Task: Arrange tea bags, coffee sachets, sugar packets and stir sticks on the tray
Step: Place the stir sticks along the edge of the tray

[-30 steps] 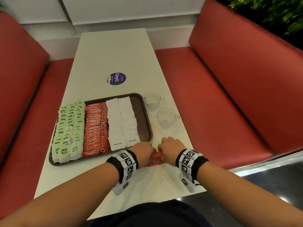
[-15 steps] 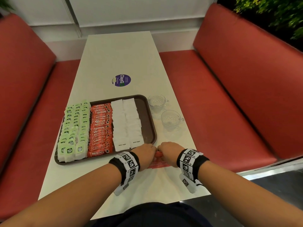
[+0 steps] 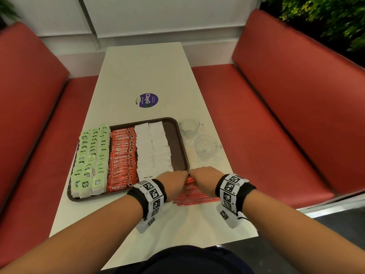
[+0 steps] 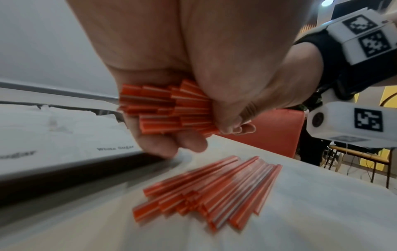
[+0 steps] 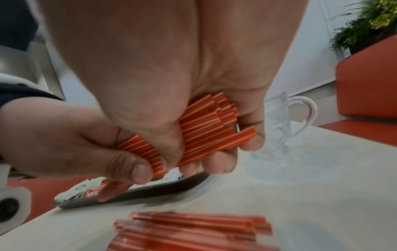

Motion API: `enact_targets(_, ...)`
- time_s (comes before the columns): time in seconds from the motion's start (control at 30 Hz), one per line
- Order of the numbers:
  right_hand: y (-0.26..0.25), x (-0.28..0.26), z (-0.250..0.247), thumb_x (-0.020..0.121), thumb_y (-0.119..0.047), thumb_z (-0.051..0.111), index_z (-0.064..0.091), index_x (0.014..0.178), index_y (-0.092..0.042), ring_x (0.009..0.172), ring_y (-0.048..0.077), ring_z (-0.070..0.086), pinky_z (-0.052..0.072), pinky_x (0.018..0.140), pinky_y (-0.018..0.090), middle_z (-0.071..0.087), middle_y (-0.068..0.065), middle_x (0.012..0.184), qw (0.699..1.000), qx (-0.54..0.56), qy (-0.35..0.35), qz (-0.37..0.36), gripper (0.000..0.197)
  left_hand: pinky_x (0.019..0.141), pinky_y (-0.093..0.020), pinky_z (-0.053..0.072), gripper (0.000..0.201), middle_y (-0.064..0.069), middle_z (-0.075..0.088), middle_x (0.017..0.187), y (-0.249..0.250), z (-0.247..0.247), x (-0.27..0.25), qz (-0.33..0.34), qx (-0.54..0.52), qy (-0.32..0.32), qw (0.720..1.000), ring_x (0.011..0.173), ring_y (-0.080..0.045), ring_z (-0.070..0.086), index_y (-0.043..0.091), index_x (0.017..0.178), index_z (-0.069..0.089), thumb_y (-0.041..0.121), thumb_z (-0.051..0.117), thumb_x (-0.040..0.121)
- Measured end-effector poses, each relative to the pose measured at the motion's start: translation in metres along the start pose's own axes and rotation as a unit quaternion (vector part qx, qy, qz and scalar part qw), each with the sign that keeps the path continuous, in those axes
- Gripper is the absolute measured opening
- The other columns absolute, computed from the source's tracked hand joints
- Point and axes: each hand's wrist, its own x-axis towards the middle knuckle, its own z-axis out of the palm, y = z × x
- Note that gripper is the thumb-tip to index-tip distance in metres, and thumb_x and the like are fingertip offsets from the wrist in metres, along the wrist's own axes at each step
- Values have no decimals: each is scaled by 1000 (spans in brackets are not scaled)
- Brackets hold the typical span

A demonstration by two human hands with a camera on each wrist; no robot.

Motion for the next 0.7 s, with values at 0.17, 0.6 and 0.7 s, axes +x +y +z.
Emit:
enact_targets(0.17, -5, -1, -9, 101, -16, 52, 58, 112, -18, 85, 21, 56, 38, 74, 30, 66, 5, 104, 998, 61, 33, -13, 13, 77, -31, 44, 32, -8, 67, 105, -7, -19, -6, 19, 32, 8, 999, 93, -26, 64, 17, 119, 55, 41, 56, 97)
enact_targets(0.6, 9, -6, -32, 99, -59, 40, 59, 96, -18, 57, 13, 60, 46, 54, 24, 68, 5, 86, 917, 371, 143, 36, 46, 78, -33, 51, 32, -5, 67, 102, -13, -42, -27, -21, 29, 82, 996, 85, -22, 63, 21, 119, 53, 47, 44, 101)
enact_targets(0.7, -3, 0, -35, 102, -53, 42, 59, 89, -12, 47, 16, 56, 44, 47, 26, 69, 16, 80, 903, 404, 140, 34, 46, 77, -28, 47, 36, -6, 68, 104, -3, -49, -27, -16, 7, 108, 994, 89, -24, 64, 19, 121, 53, 48, 48, 100)
